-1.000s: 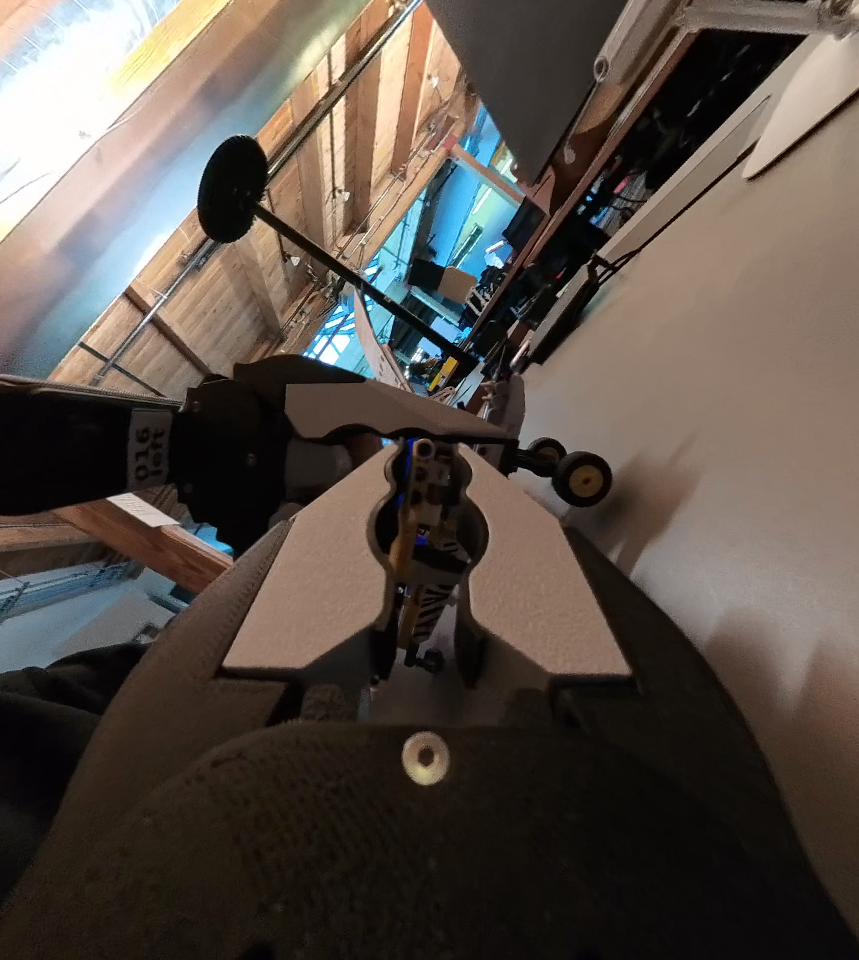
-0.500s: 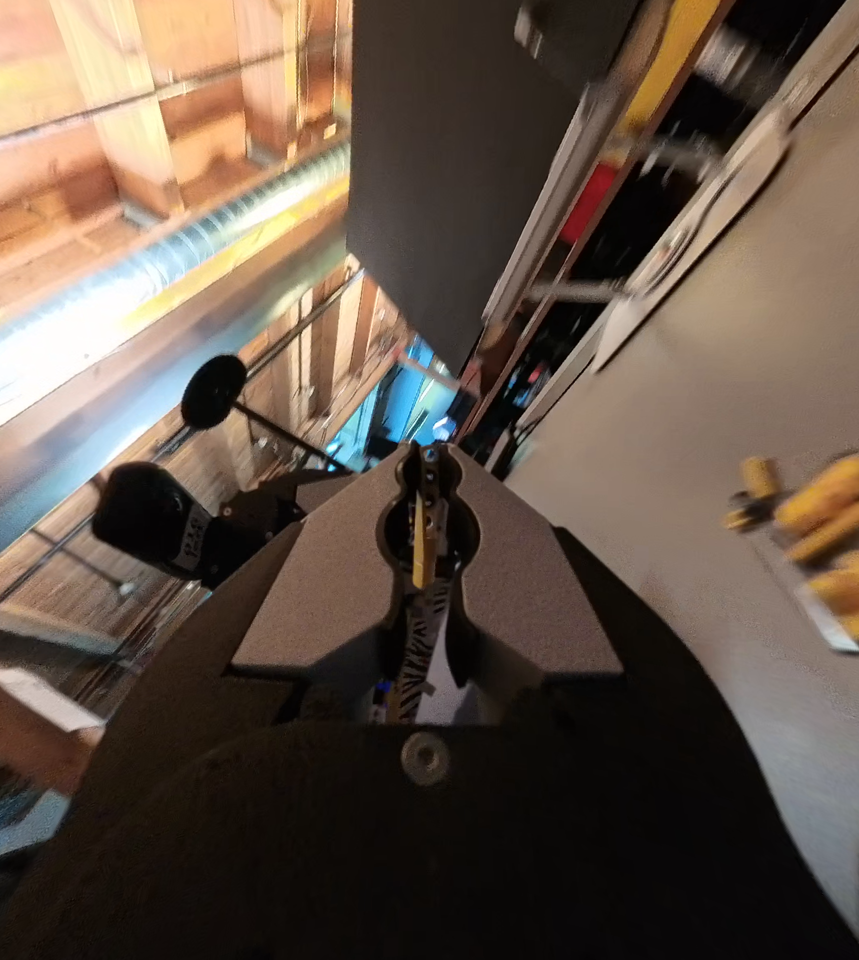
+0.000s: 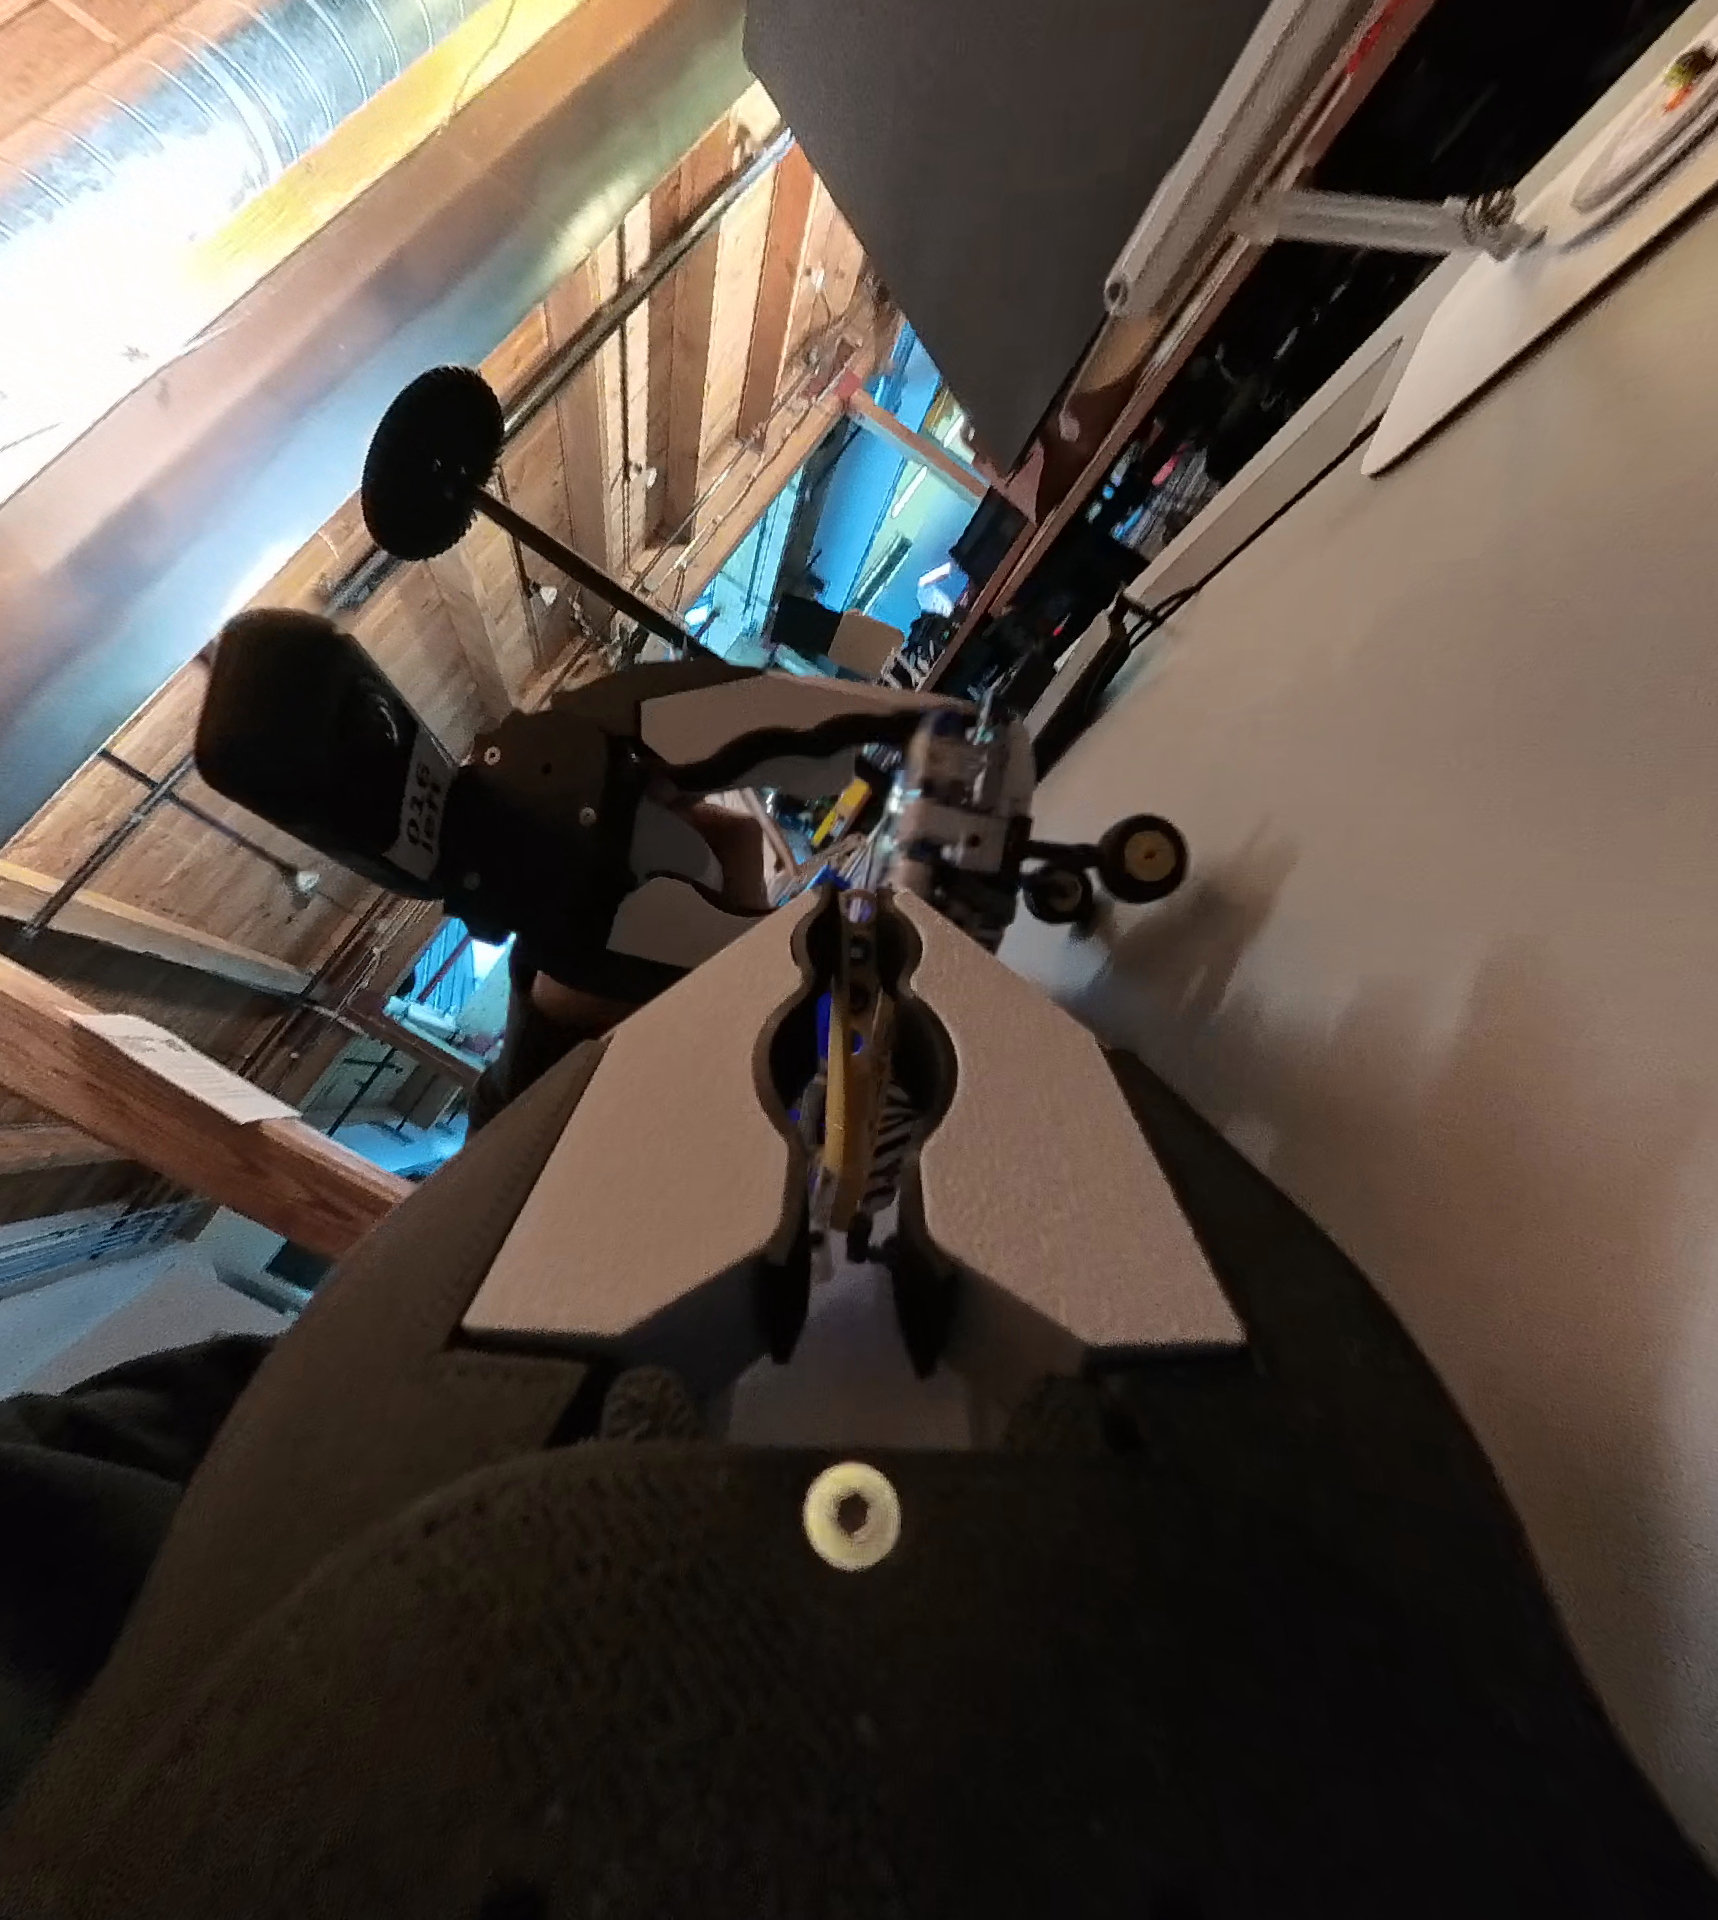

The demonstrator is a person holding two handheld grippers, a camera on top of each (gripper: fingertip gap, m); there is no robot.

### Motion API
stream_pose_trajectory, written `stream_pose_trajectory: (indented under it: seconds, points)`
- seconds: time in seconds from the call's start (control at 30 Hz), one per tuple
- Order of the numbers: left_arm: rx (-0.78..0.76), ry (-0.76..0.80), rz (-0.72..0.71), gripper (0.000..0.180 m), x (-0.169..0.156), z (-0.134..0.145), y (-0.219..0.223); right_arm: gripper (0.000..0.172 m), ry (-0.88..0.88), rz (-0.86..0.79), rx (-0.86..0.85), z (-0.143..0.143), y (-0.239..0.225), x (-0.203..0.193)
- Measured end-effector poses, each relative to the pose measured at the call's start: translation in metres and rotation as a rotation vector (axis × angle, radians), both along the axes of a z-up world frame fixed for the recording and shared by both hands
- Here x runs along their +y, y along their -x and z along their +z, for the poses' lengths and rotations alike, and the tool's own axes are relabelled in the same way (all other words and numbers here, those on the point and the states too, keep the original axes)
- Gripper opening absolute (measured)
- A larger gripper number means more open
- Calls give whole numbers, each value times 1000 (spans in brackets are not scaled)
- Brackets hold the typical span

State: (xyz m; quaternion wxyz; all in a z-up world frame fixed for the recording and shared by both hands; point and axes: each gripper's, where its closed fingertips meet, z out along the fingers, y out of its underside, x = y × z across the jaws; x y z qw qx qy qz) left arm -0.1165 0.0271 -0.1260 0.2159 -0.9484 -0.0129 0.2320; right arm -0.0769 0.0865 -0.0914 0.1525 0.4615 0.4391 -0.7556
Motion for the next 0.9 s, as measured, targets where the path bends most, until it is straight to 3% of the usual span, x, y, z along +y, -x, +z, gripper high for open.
stream_pose_trajectory:
  seconds: [0.13, 0.27, 0.47, 0.6, 0.7, 0.8, 0.9]
  points:
    - [-12, -43, 14, 86, 1, 7, -13, 4, -7, 42, -10, -6, -6, 6]
    - [-24, -183, 62, 91, 2, 30, -34, 4, -33, 48, 31, -4, -12, 20]
    - [-275, -685, 81, 72, 48, 60, -116, 4, -166, 50, 266, 10, -17, 38]
    - [-483, -959, 63, 58, 94, 46, -161, 4, -193, -42, 428, 19, -15, 55]
    - [-510, -998, 118, 58, 118, 20, -158, 4, -65, -68, 428, 25, -20, 73]
    - [-409, -1083, 196, 53, 126, 20, -128, 4, 92, -87, 339, 24, -12, 93]
    - [-377, -1110, 242, 17, 131, 22, -107, 4, 128, -43, 168, 9, 5, 86]
